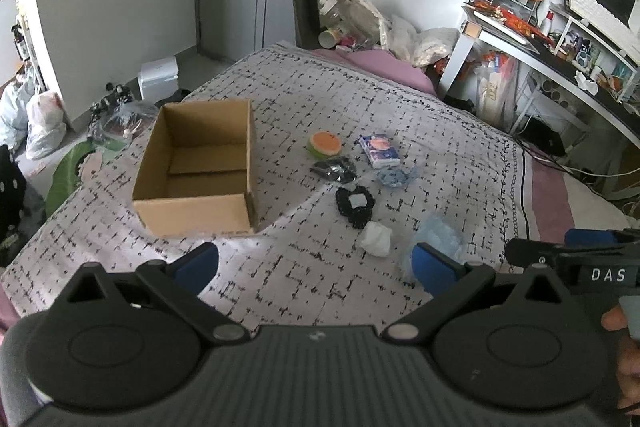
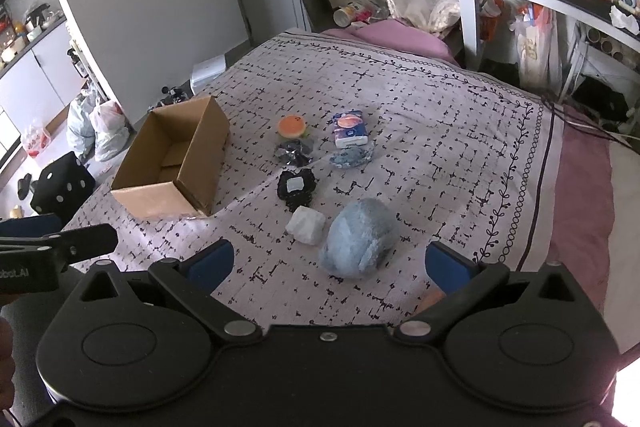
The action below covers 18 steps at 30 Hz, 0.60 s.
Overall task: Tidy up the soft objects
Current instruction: 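Move the left gripper down onto the grey plush toy and close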
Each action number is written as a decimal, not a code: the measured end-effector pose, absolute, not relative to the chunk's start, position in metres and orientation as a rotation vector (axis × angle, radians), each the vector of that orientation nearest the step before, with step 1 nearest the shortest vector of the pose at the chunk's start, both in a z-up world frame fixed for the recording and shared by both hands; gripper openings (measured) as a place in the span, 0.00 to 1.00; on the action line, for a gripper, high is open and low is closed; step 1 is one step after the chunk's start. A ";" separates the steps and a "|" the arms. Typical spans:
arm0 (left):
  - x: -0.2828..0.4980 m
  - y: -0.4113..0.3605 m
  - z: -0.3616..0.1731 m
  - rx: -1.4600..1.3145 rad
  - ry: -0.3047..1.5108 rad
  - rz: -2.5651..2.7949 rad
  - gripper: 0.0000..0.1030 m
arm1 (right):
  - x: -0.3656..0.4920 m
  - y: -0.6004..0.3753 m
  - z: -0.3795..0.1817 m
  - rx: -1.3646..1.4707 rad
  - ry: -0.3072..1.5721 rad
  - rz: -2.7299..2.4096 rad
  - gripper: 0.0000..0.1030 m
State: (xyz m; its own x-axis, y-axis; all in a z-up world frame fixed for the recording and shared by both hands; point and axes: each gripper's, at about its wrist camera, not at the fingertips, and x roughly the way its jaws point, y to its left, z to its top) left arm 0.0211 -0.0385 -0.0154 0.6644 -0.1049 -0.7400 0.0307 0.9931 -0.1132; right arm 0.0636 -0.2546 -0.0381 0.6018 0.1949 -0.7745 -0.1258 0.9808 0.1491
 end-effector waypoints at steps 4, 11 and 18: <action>0.030 -0.048 -0.021 -0.105 0.851 -0.099 0.99 | 0.069 -0.260 -0.041 0.090 0.906 0.207 1.00; 0.045 -0.068 -0.035 -0.099 0.854 -0.133 0.97 | 0.083 -0.274 -0.050 0.130 0.909 0.200 1.00; 0.061 -0.082 -0.052 -0.119 0.878 -0.156 0.89 | 0.098 -0.288 -0.065 0.190 0.941 0.201 1.00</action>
